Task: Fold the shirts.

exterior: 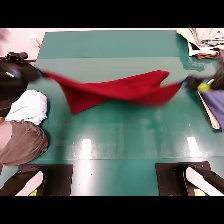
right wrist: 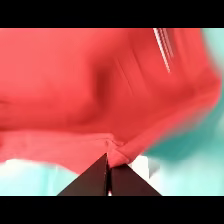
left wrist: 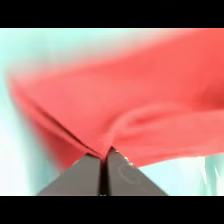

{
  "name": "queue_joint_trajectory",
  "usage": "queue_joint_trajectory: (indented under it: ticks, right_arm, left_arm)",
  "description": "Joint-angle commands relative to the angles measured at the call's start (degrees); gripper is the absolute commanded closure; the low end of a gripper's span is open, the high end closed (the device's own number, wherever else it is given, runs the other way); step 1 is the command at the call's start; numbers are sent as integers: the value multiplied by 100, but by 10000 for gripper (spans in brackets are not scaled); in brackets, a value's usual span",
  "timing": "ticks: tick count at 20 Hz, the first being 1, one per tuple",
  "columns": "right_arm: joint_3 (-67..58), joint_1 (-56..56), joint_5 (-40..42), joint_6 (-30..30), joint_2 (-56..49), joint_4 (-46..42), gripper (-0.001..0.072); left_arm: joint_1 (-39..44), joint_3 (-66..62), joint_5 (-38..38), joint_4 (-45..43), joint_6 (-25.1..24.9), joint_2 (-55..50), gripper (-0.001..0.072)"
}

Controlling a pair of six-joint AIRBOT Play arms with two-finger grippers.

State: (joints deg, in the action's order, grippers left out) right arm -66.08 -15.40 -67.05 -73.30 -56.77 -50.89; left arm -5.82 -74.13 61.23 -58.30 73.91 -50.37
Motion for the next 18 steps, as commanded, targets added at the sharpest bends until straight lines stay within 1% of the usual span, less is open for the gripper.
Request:
queue_joint_trajectory:
  ticks: [1,4,6,8,9,10,11,13,15,17,18]
  right_arm:
    - [-2039,28,424,13,964,-59,692]
    - [-3620,20,597,-131,1412,-590,693]
    - [-4492,20,483,-542,1572,-1375,693]
    - [-5141,20,166,-925,1602,-2236,693]
    - [-5340,20,0,-1075,1576,-2553,693]
    - [-5515,22,-225,-1128,1502,-2695,694]
    - [-5637,20,-474,-1132,1392,-2704,694]
    - [-5696,20,-1078,-1134,1078,-2658,694]
    - [-5300,26,-1532,-1132,719,-2264,694]
    - [-4557,98,-1735,-1128,404,-1779,694]
    - [-4190,229,-1840,-1130,205,-1781,694]
  left_arm:
    - [-4,-1954,-616,-11,107,844,685]
    - [-4,-3744,-717,-162,107,1060,686]
    - [-4,-4669,-693,-173,131,1062,686]
    - [-4,-5158,-719,-269,393,1062,686]
    - [-4,-5217,-721,-343,428,1062,686]
    - [-4,-5211,-682,-542,538,1058,686]
    - [-4,-5211,-516,-767,782,999,686]
    - [-4,-5095,44,-1049,1102,745,686]
    - [-4,-4428,315,-992,1158,520,686]
    - [-2,-3425,588,-769,1156,278,685]
    - [-4,-2883,802,-577,1152,146,685]
